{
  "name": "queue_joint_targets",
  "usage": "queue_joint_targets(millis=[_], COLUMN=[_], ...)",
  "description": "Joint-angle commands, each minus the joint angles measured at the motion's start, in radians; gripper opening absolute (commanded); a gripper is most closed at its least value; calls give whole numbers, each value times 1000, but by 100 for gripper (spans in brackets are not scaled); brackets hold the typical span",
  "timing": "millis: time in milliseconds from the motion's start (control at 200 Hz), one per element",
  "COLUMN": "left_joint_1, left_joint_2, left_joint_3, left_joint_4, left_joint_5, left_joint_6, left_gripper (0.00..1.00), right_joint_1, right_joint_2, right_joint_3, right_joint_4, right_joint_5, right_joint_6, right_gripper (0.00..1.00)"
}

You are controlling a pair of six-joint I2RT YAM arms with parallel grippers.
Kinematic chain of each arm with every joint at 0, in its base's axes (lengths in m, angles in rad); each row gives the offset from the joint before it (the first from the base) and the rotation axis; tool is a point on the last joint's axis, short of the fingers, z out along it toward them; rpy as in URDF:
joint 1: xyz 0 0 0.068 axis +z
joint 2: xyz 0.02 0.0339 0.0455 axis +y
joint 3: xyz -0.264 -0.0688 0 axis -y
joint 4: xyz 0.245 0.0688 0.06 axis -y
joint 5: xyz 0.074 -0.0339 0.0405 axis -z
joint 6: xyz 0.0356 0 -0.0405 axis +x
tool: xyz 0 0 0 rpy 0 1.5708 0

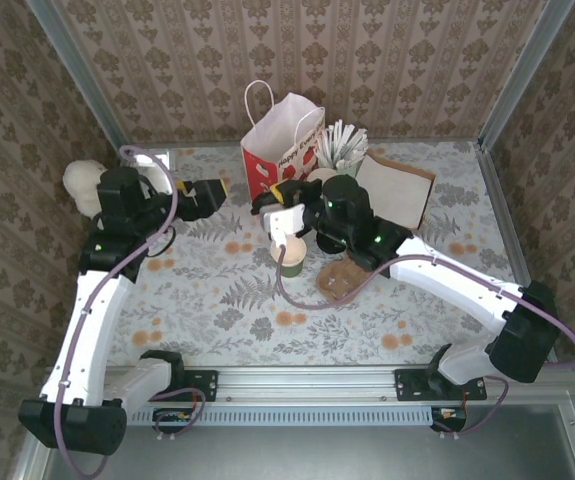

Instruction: Pack the takeout coffee

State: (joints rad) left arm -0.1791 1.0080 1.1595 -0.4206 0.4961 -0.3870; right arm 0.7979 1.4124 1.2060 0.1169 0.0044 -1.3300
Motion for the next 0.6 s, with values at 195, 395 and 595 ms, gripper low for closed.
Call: queue_joint_targets(millis=[195,395,595], left_joint_1=[23,24,21], left_joint_2=[52,105,147], left_joint_3=[95,150,172], left_joint_4=[-219,-334,-414], left_joint_5=[190,364,415], left_joint_6=[111,263,356], left_gripper=[100,95,81], right_joint_1=[26,30,30], right_joint_2=[-29,-41,-38], right_joint_3=[-90,-116,-117], right_joint_4=[226,233,255], right_joint_5=[-120,-281,-404], right_joint_6=[-596,-792,-851], right_gripper=[0,0,0])
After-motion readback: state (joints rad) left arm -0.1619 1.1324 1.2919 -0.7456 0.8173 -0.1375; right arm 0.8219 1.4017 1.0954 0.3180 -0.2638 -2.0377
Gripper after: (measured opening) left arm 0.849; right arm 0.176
